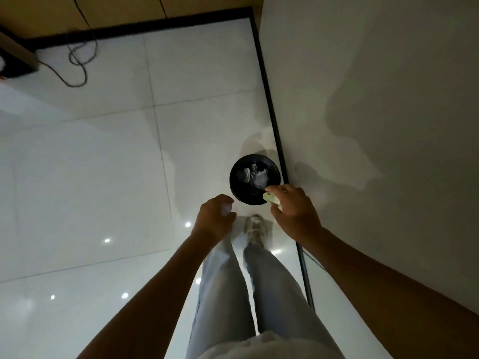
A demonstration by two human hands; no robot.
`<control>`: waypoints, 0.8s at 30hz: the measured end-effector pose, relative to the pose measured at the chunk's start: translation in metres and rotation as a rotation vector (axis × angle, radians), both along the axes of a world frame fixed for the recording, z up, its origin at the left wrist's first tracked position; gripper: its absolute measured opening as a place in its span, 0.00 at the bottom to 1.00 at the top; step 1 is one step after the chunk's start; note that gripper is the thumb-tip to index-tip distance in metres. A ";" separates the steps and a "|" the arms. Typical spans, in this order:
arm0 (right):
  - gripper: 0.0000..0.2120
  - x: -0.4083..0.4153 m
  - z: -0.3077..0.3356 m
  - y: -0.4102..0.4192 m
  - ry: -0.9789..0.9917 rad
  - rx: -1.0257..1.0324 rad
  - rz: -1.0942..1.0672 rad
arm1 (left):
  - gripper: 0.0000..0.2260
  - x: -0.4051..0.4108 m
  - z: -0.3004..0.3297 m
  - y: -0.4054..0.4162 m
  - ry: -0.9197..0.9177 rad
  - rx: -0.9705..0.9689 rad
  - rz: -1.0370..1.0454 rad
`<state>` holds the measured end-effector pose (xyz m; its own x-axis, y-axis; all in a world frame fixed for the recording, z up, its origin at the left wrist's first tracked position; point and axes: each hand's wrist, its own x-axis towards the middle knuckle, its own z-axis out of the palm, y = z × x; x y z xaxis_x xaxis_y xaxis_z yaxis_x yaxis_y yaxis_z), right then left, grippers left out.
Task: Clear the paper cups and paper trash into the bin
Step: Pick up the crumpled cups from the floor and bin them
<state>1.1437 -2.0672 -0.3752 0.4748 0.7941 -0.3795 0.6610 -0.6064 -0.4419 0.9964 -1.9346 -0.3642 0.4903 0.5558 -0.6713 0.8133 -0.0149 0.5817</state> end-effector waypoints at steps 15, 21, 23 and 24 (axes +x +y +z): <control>0.26 0.013 -0.150 0.061 0.080 -0.282 -0.212 | 0.12 0.042 -0.119 0.037 0.038 -0.085 0.033; 0.26 0.009 -0.143 0.038 0.150 -0.203 -0.316 | 0.12 0.074 -0.130 0.030 0.022 0.003 -0.140; 0.26 0.012 -0.142 0.034 0.153 -0.214 -0.347 | 0.13 0.091 -0.136 0.030 0.012 -0.001 -0.173; 0.26 0.014 -0.143 0.032 0.153 -0.216 -0.364 | 0.14 0.099 -0.140 0.030 0.003 -0.011 -0.190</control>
